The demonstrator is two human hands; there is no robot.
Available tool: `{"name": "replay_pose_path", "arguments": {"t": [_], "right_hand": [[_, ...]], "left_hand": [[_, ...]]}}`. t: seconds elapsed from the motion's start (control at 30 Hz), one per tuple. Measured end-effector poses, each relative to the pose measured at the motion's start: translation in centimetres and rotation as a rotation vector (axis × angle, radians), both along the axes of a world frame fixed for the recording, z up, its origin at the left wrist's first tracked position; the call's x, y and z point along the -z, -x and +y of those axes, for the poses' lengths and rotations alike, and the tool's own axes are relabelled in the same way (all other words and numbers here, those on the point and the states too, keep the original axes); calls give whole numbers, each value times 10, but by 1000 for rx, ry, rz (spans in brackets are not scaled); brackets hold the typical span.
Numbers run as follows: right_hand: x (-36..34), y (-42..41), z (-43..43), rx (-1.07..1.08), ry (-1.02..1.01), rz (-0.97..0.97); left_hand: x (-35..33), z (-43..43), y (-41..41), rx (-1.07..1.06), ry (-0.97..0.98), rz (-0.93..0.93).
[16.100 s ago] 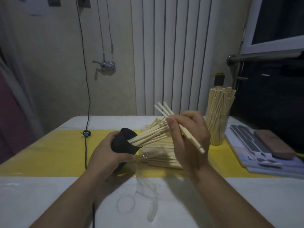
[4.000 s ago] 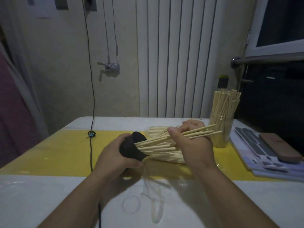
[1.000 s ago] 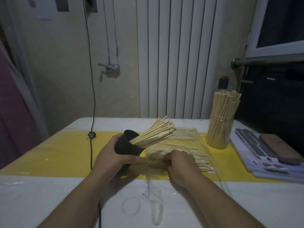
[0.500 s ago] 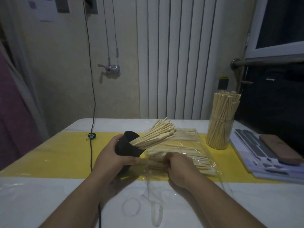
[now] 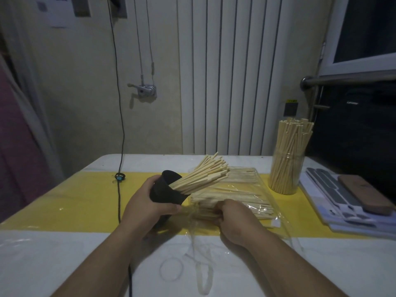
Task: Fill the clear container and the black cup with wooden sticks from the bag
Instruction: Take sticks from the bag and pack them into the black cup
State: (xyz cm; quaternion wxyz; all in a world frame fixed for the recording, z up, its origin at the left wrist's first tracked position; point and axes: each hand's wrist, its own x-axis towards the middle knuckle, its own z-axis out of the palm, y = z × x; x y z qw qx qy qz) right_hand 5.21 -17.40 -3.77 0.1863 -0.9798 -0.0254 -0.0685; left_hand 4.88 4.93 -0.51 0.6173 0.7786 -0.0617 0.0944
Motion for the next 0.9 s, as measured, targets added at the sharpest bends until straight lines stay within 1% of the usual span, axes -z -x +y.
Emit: {"name": "replay_pose_path", "arguments": {"t": [0.17, 0.37, 0.57, 0.77, 0.9], "right_hand": [[3, -1, 2, -23, 72, -26], [0, 1, 5, 26, 10, -62], [-2, 3, 3, -4, 129, -44], [-6, 6, 6, -3, 47, -41], [-8, 8, 5, -16, 95, -117]], "left_hand": [[-1, -1, 1, -6, 4, 3], [-1, 0, 1, -6, -22, -6], [0, 1, 0, -4, -36, -8], [0, 1, 1, 9, -40, -12], [0, 0, 0, 4, -21, -7]]}}
